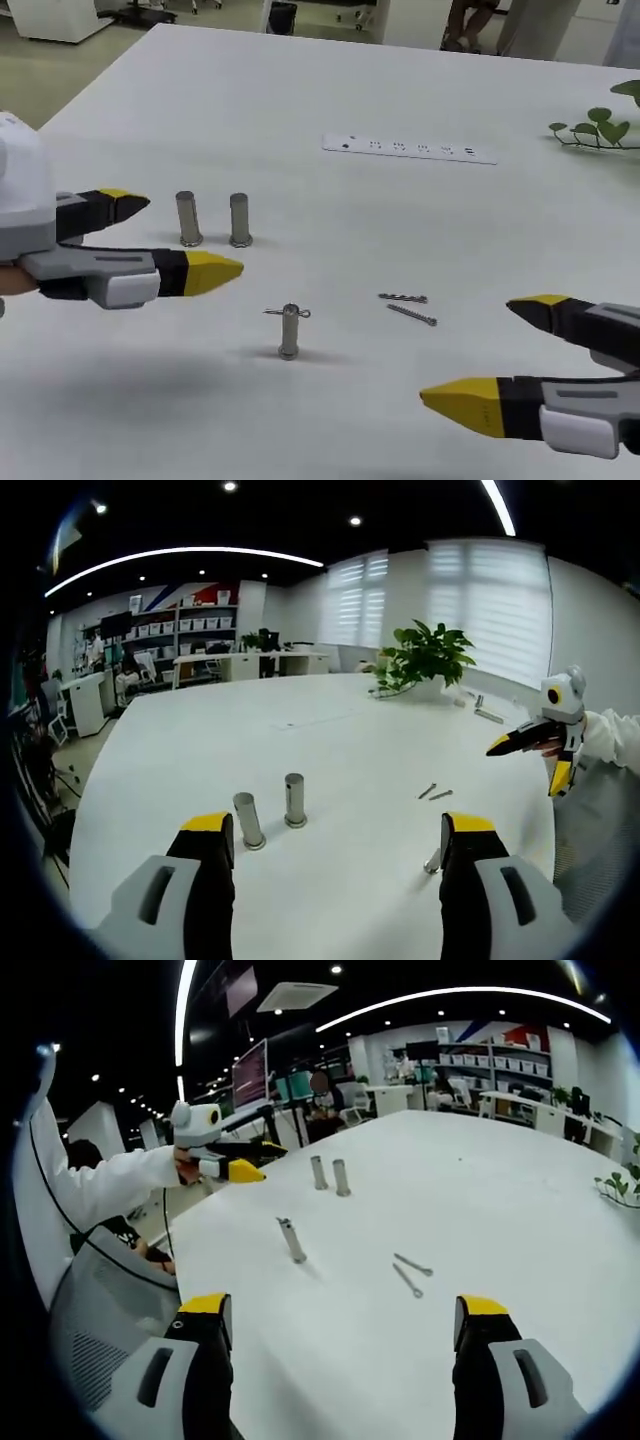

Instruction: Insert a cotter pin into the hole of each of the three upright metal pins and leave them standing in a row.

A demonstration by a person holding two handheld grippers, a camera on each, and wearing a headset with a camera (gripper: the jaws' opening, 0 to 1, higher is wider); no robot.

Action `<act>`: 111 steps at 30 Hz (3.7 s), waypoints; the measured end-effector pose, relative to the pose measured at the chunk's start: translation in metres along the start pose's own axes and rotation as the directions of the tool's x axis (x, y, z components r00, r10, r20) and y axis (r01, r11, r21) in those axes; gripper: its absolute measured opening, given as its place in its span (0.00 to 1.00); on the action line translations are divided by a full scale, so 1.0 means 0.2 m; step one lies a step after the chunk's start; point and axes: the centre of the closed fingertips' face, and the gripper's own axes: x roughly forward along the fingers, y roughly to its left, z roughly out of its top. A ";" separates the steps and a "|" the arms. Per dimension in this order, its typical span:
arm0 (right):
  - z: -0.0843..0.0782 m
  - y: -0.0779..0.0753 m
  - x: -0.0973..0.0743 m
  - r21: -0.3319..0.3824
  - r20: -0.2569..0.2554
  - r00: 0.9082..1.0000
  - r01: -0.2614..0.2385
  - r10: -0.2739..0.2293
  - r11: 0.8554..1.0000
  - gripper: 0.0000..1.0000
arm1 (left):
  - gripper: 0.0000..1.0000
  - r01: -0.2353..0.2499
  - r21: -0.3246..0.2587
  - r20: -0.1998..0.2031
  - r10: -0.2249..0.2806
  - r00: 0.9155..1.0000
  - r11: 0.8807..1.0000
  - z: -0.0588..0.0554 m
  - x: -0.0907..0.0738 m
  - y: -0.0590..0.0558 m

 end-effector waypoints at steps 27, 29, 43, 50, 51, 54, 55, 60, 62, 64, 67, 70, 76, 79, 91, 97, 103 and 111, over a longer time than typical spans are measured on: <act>-0.08 -0.04 0.03 0.023 -0.054 0.998 0.009 -0.008 1.000 0.87 | 0.47 -0.127 -0.005 -0.086 0.126 0.988 0.992 -0.17 0.28 0.36; -0.09 -0.05 0.03 0.029 -0.062 0.998 0.013 -0.012 0.999 0.87 | 0.43 -0.127 0.016 -0.102 0.128 0.986 0.992 -0.18 0.29 0.37; -0.13 0.00 0.06 0.011 -0.101 0.995 -0.002 0.003 1.000 0.82 | 0.13 -0.161 -0.003 -0.061 0.160 0.985 0.987 -0.16 0.33 0.42; -0.13 -0.01 0.05 0.011 -0.103 0.995 0.002 -0.001 1.000 0.81 | 0.10 -0.127 0.031 -0.051 0.129 0.990 0.991 -0.16 0.32 0.40; -0.13 -0.01 0.05 0.011 -0.103 0.995 0.003 -0.002 1.000 0.81 | 0.10 -0.126 0.028 -0.051 0.127 0.991 0.992 -0.16 0.32 0.40; -0.14 -0.01 0.05 0.009 -0.108 0.994 0.004 -0.003 1.000 0.80 | 0.10 -0.122 0.016 -0.049 0.123 0.991 0.992 -0.16 0.32 0.40; -0.14 0.00 0.05 0.008 -0.109 0.994 0.003 -0.002 1.000 0.80 | 0.10 -0.125 0.019 -0.051 0.126 0.991 0.992 -0.16 0.32 0.40; -0.13 0.01 0.05 0.004 -0.105 0.994 -0.004 0.005 1.000 0.79 | 0.10 -0.150 0.024 -0.054 0.151 0.987 0.988 -0.16 0.32 0.41; -0.12 0.01 0.05 0.004 -0.100 0.995 -0.006 0.006 1.000 0.79 | 0.10 -0.153 0.007 -0.053 0.153 0.987 0.988 -0.16 0.31 0.41; -0.12 0.02 0.06 0.003 -0.098 0.995 -0.008 0.008 1.000 0.79 | 0.10 -0.161 0.019 -0.065 0.162 0.985 0.987 -0.16 0.31 0.42; -0.12 0.02 0.06 -0.002 -0.096 0.995 -0.012 0.012 1.000 0.79 | 0.09 -0.155 -0.003 -0.076 0.154 0.985 0.988 -0.16 0.30 0.41; -0.11 0.03 0.06 -0.005 -0.091 0.996 -0.015 0.014 1.000 0.79 | 0.09 -0.166 -0.007 -0.093 0.165 0.982 0.986 -0.16 0.28 0.42; -0.09 0.03 0.05 -0.011 -0.077 0.997 -0.016 0.015 1.000 0.79 | 0.09 -0.196 0.013 -0.087 0.196 0.977 0.981 -0.11 0.20 0.39; -0.08 0.03 0.04 -0.014 -0.070 0.997 -0.013 0.012 1.000 0.80 | 0.09 -0.209 0.007 -0.064 0.209 0.976 0.978 -0.04 0.15 0.37; -0.03 0.04 0.01 -0.029 -0.033 0.999 -0.018 0.017 0.999 0.80 | 0.09 -0.171 0.012 -0.037 0.171 0.985 0.985 0.15 0.04 0.08; -0.01 0.05 -0.02 -0.040 -0.013 1.000 -0.018 0.017 0.999 0.79 | 0.09 -0.127 0.066 -0.012 0.128 0.992 0.990 0.24 0.02 -0.11; 0.01 0.05 -0.04 -0.037 0.010 1.000 -0.015 0.015 0.999 0.81 | 0.09 -0.092 0.065 0.015 0.091 0.996 0.994 0.31 0.05 -0.29; 0.03 0.03 -0.08 -0.045 0.024 1.000 -0.002 0.003 0.999 0.81 | 0.09 0.013 0.070 0.020 -0.015 1.000 0.997 0.33 0.14 -0.52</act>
